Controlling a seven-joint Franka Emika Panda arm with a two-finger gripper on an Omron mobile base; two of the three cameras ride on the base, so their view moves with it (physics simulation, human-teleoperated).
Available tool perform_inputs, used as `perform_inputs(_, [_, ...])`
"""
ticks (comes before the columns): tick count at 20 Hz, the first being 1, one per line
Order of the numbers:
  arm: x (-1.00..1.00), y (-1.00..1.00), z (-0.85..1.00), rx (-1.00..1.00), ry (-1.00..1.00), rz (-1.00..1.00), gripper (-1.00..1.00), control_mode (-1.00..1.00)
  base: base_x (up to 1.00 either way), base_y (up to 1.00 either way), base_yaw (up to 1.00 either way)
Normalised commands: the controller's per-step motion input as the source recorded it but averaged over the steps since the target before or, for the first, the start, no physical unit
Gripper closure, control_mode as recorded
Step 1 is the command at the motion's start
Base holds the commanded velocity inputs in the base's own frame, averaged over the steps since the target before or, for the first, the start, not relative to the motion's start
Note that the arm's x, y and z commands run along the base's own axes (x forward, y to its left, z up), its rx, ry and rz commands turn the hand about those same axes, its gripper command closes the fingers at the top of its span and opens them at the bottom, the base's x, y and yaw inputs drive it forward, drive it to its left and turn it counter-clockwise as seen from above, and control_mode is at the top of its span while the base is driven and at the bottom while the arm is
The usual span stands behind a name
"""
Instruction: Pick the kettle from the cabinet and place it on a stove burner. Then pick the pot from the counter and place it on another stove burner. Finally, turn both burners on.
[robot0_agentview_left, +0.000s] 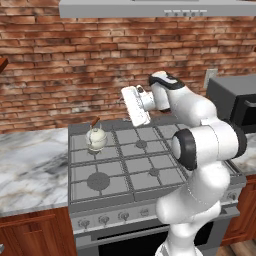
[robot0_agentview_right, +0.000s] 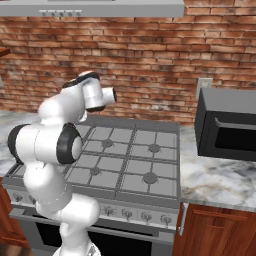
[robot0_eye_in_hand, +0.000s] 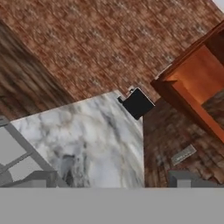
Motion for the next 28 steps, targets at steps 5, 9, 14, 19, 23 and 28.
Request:
perform_inputs(5, [-0.50,0.00,0.34,-0.05,-0.19,-0.16,-1.00,-1.00,0.00,0.00,0.00])
perform_inputs(9, [-0.50,0.00,0.39,-0.07,-0.19,-0.16,-1.00,-1.00,0.00,0.00,0.00])
perform_inputs(14, [-0.48,0.00,0.36,-0.08,-0.15,-0.17,-1.00,-1.00,0.00,0.00,0.00])
perform_inputs(19, [-0.50,-0.01,0.29,-0.08,-0.09,-0.18,-1.00,-1.00,0.00,0.00,0.00])
perform_inputs(23, [-0.48,-0.04,0.25,-0.09,-0.07,-0.17,-1.00,-1.00,0.00,0.00,0.00])
perform_inputs(28, [-0.34,-0.04,0.23,-0.11,-0.01,-0.16,-1.00,-1.00,0.00,0.00,0.00])
